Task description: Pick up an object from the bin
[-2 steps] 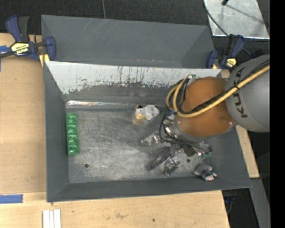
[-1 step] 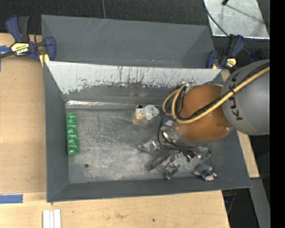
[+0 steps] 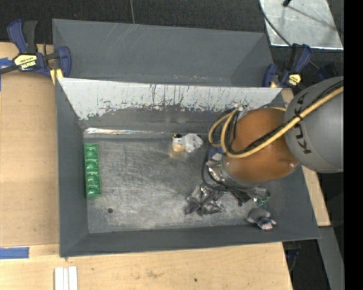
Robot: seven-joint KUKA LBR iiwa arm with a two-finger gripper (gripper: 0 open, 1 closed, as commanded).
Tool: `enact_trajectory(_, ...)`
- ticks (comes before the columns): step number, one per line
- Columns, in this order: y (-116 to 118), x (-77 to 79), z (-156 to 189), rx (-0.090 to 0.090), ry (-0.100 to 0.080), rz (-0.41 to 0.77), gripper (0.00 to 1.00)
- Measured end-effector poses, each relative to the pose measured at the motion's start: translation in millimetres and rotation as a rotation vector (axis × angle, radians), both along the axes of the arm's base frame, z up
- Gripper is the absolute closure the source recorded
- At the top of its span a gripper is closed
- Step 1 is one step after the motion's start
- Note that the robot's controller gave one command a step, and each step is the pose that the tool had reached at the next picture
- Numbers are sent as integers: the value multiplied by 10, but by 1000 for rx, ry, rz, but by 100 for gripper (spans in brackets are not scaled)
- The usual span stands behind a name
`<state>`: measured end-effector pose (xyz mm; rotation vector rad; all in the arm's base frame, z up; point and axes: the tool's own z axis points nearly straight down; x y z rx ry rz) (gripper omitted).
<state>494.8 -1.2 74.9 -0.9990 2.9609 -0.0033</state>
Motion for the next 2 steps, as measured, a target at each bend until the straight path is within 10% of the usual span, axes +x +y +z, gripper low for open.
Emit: enact_trajectory(2, 1, 4, 3, 0, 1, 0, 100)
